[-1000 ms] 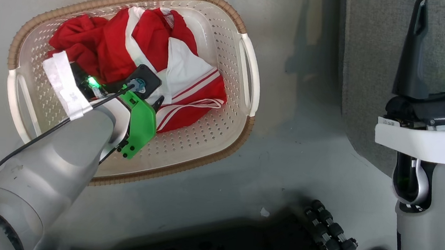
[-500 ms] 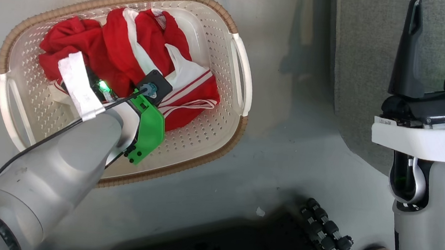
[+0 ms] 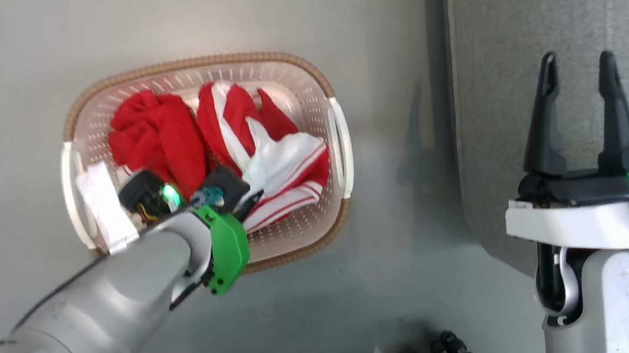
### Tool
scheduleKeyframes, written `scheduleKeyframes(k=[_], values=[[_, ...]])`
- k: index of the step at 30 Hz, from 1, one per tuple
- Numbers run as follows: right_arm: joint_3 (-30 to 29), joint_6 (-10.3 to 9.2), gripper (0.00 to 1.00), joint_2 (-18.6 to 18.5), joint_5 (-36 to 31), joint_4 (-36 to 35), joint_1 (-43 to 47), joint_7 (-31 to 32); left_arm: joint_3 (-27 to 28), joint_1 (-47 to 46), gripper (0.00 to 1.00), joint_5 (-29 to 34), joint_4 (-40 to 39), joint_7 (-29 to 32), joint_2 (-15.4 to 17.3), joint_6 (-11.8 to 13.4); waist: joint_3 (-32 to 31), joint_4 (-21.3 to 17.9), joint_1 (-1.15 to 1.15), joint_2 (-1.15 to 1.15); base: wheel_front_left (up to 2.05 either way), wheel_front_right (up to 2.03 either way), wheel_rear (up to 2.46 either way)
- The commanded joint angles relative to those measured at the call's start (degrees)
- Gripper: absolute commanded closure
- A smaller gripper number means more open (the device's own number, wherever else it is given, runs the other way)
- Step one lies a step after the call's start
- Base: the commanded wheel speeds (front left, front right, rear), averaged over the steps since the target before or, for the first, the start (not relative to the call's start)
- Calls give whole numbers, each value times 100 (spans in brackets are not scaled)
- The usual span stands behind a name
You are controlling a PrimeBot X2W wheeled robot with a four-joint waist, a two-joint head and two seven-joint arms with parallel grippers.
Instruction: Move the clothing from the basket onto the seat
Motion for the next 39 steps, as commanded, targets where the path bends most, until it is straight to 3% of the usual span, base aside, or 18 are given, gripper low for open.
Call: scheduleKeyframes(k=[1,6,14,23,39], values=[[-8,1,0,-21,-32,60,175,-17,30,229,100,-73,29,-93,-71,0,-1136,352,0,0,0,0,0],[22,1,0,-22,-72,253,540,-17,331,613,100,-137,-29,-232,-162,72,-1988,484,0,0,0,0,0],[9,1,0,-21,-83,494,1096,-17,1473,1220,100,355,-1445,-226,158,513,-3020,660,0,0,0,0,0],[135,1,0,-20,-55,758,1644,-16,2366,1989,100,905,-2726,-228,238,737,-3959,696,0,0,0,0,0],[694,1,0,-18,83,992,2156,-16,3047,2308,100,1281,-3906,-228,63,783,-4736,726,0,0,0,0,0]])
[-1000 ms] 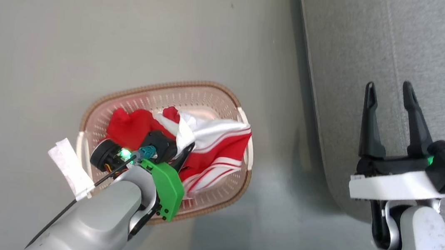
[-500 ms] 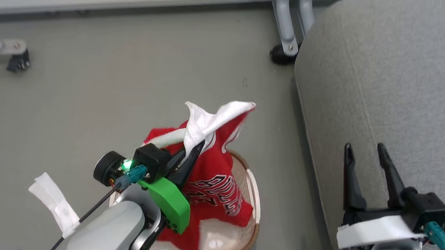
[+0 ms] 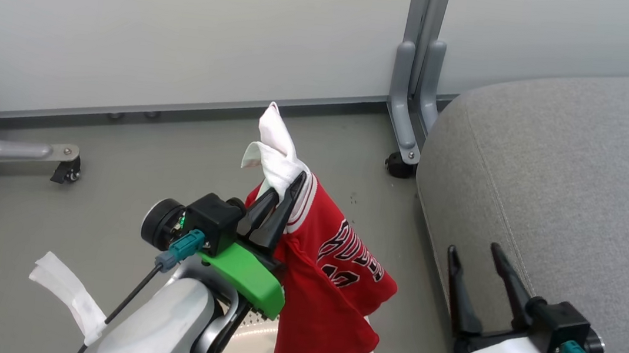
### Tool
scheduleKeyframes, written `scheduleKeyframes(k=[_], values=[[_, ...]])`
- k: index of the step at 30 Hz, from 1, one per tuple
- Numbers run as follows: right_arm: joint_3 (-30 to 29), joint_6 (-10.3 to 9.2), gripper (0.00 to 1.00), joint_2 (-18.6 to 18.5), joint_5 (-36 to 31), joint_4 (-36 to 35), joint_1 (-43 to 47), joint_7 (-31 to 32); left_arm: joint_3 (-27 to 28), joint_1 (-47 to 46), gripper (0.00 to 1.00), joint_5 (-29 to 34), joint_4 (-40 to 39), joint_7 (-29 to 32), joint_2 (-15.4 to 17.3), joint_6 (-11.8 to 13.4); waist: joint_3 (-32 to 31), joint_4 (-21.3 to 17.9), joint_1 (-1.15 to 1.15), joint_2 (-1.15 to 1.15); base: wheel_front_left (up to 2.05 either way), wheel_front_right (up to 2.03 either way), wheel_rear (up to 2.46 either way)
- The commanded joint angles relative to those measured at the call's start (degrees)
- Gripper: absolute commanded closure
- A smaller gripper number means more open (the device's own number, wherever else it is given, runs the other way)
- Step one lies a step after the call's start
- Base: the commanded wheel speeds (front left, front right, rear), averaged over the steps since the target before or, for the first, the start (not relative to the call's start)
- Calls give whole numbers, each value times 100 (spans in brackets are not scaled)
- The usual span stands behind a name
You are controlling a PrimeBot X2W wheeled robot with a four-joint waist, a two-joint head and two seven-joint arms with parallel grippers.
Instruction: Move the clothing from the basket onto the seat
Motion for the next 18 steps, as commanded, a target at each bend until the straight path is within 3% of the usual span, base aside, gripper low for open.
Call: scheduleKeyframes(k=[1,9,18], values=[[107,1,0,-17,31,-30,112,-16,28,36,100,9,-45,-22,-48,-39,-148,65,1,0,0,0,0],[1159,1,0,-369,430,-214,-106,-16,-167,-12,100,-30,-85,92,-131,-215,-245,92,1,0,0,0,0],[2177,0,0,-849,777,160,-797,-16,-689,-126,100,-27,-390,590,-171,-526,-242,145,1,0,0,0,0]])
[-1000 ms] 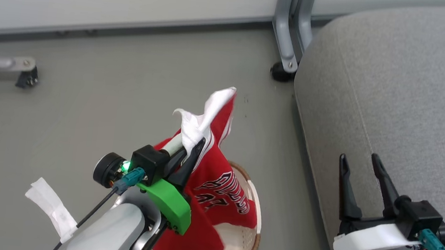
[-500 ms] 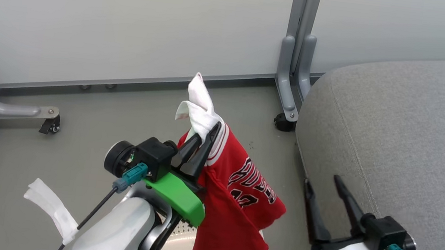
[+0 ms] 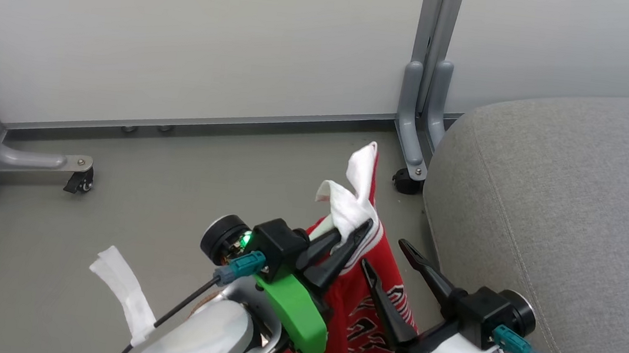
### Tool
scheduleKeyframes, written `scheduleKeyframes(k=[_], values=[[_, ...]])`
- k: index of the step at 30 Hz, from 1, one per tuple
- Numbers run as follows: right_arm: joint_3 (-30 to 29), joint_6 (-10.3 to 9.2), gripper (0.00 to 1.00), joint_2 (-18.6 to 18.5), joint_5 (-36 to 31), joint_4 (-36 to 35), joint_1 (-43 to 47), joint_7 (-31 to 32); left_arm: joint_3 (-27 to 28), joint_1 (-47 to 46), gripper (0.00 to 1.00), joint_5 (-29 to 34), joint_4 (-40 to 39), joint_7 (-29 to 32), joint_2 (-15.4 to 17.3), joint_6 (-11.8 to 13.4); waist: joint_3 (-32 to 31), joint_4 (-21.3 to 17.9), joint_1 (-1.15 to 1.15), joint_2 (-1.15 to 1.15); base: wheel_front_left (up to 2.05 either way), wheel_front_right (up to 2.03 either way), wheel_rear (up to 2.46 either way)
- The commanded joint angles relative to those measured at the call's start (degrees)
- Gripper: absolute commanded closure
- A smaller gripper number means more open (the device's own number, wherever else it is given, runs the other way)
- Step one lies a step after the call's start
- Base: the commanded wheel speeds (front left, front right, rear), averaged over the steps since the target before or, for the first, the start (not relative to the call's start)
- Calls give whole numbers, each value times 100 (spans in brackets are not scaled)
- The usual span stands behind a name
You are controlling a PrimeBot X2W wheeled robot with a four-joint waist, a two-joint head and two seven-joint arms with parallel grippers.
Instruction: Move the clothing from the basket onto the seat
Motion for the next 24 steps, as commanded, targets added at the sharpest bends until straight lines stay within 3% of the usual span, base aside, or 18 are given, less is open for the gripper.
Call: scheduleKeyframes(k=[1,8,16,17,18,19,24], values=[[102,-1,0,-47,133,90,-107,-16,-63,-118,100,-23,-104,81,-15,-56,12,35,1,0,0,0,0],[672,-1,0,-256,537,535,-435,-16,-451,-175,100,-338,-598,473,-18,-231,24,167,1,0,0,0,0],[977,-1,0,-203,821,987,-596,-16,-646,-287,100,-664,-1090,608,83,-279,53,250,1,0,0,0,0],[1006,-1,18,-197,821,1014,-590,-16,-652,-294,100,-688,-1110,611,103,-282,58,256,1,0,0,0,0],[1014,-1,90,-192,778,1009,-609,-16,-648,-307,100,-706,-1117,605,135,-284,68,260,1,0,0,0,0],[1014,-1,100,-183,764,1006,-602,-16,-642,-322,100,-700,-1108,598,165,-285,75,262,1,0,0,0,0],[1027,-1,100,-207,839,956,-490,-16,-548,-315,100,-699,-969,451,221,-242,134,273,1,0,0,0,0]])
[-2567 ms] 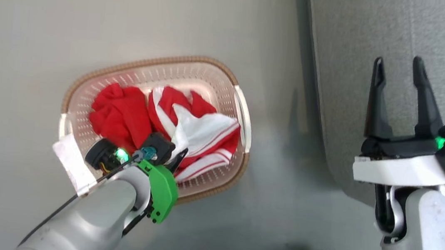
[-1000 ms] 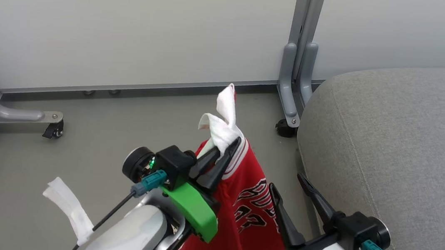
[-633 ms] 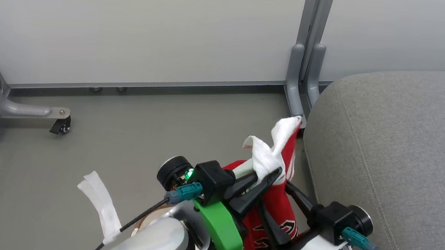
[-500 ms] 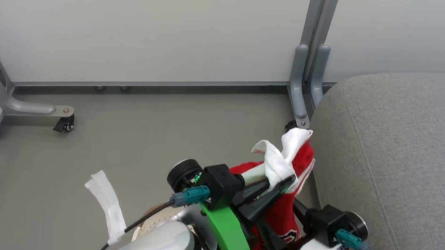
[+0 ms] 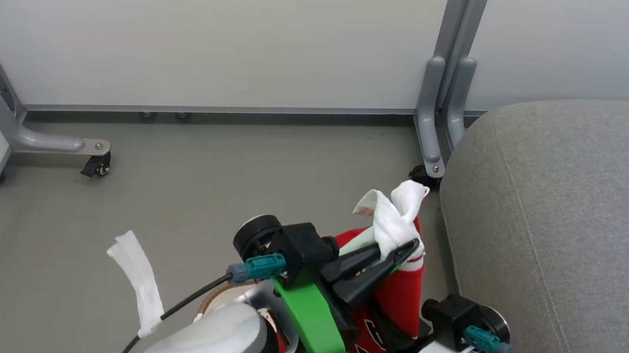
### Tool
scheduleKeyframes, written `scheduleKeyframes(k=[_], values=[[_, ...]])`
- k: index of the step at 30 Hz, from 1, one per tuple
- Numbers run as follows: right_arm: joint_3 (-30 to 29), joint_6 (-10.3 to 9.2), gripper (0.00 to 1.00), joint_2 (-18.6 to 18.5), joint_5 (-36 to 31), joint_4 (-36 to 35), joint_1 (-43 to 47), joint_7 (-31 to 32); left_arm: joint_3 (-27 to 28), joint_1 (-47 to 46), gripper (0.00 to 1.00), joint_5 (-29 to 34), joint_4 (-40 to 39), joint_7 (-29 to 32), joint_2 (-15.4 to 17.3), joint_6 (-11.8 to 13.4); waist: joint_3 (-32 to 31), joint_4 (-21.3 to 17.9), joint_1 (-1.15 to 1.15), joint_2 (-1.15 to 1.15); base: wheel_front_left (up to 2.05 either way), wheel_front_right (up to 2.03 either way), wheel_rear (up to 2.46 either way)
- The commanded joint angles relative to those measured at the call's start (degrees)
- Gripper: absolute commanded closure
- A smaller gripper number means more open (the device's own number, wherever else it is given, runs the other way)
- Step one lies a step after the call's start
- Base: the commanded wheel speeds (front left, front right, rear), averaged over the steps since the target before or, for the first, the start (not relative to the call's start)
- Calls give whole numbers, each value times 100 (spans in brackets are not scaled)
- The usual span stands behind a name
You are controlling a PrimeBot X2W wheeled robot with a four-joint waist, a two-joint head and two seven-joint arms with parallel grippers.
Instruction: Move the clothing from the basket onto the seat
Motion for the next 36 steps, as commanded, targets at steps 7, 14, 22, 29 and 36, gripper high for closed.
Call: scheduleKeyframes(k=[7,14,22,29,36], values=[[-307,1,100,-104,98,-88,362,-16,-13,71,100,247,748,-483,32,59,55,8,0,0,0,0,0],[-430,1,100,-129,69,-88,510,-16,-34,20,100,210,1171,-764,-71,25,59,-29,0,0,0,0,0],[-578,1,100,-67,27,35,546,-16,110,-24,0,159,1418,-910,-158,160,45,-41,0,0,0,0,0],[-811,1,100,16,-97,123,560,-17,149,-68,0,265,1527,-986,-101,269,66,-39,0,0,0,0,0],[-934,1,100,75,-145,138,612,-17,129,-62,0,301,1568,-1004,-55,318,88,-59,0,0,0,0,0]])
